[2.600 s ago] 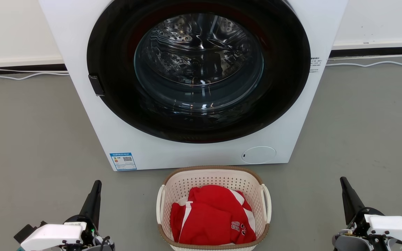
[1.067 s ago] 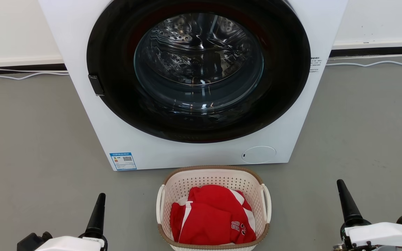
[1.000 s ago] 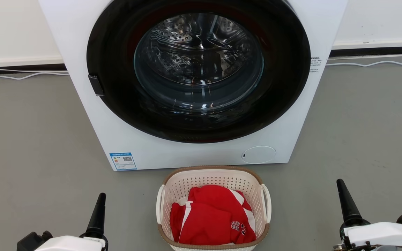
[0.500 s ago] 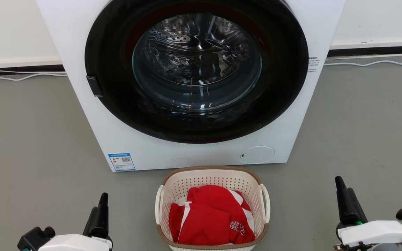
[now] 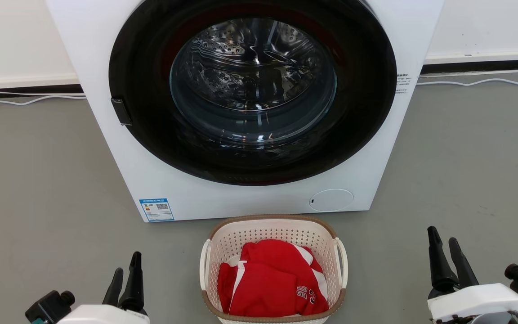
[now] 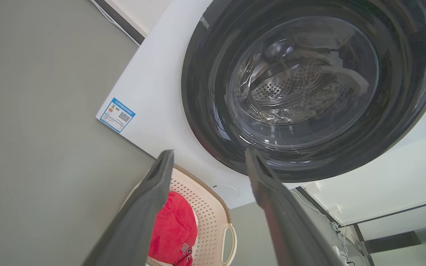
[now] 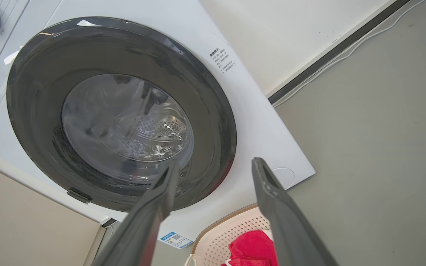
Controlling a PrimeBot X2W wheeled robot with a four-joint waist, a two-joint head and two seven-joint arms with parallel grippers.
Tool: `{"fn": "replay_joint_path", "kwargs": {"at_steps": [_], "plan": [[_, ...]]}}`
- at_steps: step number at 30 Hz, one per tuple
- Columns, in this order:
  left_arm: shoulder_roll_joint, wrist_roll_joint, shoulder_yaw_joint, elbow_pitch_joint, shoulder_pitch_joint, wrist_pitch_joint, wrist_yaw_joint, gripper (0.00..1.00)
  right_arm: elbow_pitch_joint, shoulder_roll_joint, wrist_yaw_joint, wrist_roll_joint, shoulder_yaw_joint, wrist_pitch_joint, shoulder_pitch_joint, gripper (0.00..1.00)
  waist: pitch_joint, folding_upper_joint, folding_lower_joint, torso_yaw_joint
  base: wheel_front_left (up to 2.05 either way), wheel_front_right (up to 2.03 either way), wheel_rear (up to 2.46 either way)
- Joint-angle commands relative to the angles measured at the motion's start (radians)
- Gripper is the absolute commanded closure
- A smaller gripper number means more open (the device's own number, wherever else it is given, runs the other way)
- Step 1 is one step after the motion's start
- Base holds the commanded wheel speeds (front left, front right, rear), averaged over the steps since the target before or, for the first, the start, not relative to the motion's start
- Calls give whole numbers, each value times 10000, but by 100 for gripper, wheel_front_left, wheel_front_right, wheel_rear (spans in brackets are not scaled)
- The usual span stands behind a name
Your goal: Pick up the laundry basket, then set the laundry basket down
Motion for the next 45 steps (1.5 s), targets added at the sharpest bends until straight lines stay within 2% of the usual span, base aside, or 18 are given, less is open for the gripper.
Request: {"fn": "replay_joint_path", "kwargs": {"at_steps": [1, 45], "plan": [[95, 337, 112, -235, -167, -160, 79, 0, -305, -155, 43, -403, 186, -189, -195, 0, -3, -1, -1, 3, 0, 0, 0], [153, 5395, 107, -91, -2, -1422, 273, 0, -463, -282, 69, -6120, 375, -1442, -134, 0, -71, -1, -1, -59, 0, 0, 0]]}}
